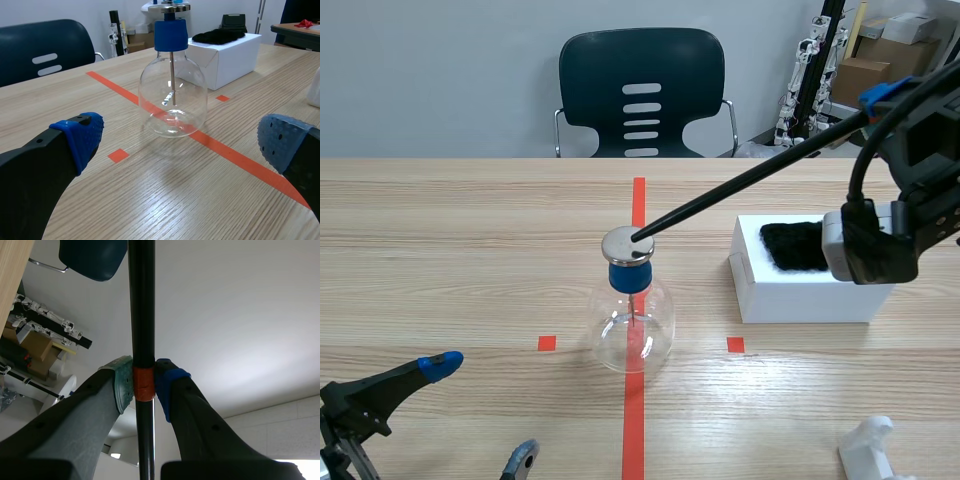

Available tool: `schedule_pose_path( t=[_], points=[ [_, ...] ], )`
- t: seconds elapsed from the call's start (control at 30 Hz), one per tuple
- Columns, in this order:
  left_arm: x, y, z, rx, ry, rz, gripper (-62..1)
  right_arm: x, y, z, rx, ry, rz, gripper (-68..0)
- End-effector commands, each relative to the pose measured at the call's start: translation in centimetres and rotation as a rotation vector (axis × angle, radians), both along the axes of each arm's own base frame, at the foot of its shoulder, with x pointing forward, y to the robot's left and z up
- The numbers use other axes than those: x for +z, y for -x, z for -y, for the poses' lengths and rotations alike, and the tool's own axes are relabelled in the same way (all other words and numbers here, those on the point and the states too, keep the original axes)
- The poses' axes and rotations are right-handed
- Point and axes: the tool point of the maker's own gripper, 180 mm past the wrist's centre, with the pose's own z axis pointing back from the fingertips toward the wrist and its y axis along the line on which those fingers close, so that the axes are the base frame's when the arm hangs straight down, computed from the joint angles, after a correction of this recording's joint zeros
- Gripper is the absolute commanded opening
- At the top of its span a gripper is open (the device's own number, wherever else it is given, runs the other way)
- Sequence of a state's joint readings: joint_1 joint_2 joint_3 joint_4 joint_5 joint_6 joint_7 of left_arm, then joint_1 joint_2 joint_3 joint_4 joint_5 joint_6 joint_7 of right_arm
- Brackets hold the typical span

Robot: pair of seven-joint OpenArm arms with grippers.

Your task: Do the electroscope experiment. hold the rod still at the electroscope

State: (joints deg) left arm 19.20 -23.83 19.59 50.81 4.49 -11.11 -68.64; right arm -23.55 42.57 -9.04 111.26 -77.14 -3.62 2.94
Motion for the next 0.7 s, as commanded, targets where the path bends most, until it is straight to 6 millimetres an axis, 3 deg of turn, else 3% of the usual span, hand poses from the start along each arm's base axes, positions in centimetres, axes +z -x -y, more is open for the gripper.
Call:
schedule_pose_path(
  t=[0.0,0.33,0.67],
  points=[
    [0.5,-0.2,0.0,0.003,0.017,0.017,1.4,1.2,-0.4,0.2,-0.001,0.003,0.044,-66.5],
    [0.5,-0.2,0.0,0.003,0.017,0.017,1.4,3.2,0.2,1.2,-0.033,-0.072,0.061,-66.5],
    [0.5,-0.2,0.0,0.003,0.017,0.017,1.4,7.7,2.5,4.3,-0.107,-0.224,0.094,-66.5]
  ],
)
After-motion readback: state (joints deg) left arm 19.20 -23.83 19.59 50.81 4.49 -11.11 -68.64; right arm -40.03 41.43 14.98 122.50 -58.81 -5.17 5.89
